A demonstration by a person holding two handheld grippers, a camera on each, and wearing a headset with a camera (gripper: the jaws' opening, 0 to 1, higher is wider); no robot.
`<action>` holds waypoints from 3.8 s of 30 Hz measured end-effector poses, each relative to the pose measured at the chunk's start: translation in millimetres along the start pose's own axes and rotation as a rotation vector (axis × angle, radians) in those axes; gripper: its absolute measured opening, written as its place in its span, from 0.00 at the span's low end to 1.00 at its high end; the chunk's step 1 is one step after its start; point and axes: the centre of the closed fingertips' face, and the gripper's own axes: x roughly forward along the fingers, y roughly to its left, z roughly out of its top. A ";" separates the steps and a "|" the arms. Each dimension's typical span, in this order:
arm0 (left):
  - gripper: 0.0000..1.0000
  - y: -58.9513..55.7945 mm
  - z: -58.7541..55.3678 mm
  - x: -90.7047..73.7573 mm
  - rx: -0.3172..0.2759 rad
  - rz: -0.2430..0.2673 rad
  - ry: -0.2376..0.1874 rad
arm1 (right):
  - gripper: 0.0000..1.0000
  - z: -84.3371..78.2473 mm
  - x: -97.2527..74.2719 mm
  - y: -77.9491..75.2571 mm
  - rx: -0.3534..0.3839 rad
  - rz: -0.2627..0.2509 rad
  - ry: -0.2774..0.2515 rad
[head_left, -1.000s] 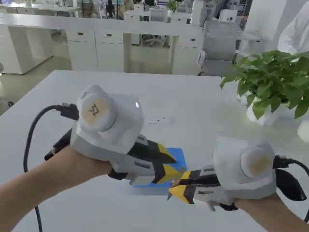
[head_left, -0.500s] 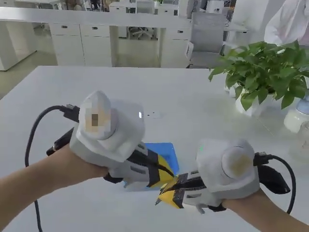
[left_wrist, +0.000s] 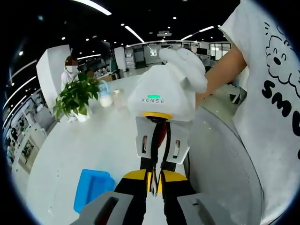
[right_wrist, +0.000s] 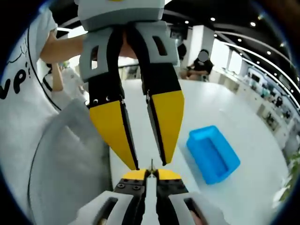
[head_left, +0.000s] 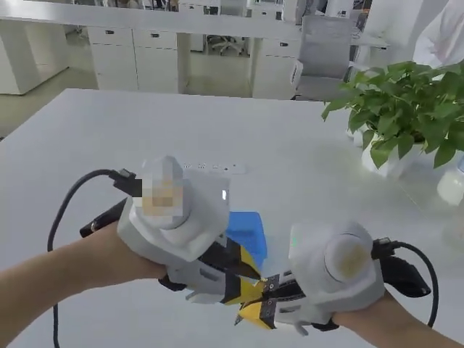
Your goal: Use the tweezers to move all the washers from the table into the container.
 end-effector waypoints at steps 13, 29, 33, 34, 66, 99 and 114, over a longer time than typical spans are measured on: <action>0.00 5.3 -16.3 24.2 -0.056 -0.041 0.015 | 0.03 -21.4 14.7 -4.1 -0.018 0.074 0.040; 0.00 2.8 -88.2 29.5 -0.052 -0.001 0.177 | 0.04 -54.7 47.4 -4.8 -0.098 0.080 0.146; 0.00 4.1 -108.2 36.7 -0.056 0.009 0.208 | 0.04 -61.2 50.6 -8.8 -0.082 0.060 0.157; 0.00 4.8 -111.8 38.2 -0.060 0.009 0.209 | 0.04 -62.4 51.2 -9.6 -0.073 0.057 0.157; 0.00 32.3 -192.0 60.9 -0.175 0.028 0.420 | 0.38 -65.6 -12.4 -46.2 0.602 -0.207 -0.135; 0.80 26.3 -176.4 18.2 -0.742 0.390 0.187 | 0.67 -54.0 -47.6 -41.3 0.668 -0.350 -0.217; 0.99 18.6 -133.8 -64.2 -0.758 0.632 0.035 | 0.84 -66.7 -46.0 -39.4 0.666 -0.382 -0.163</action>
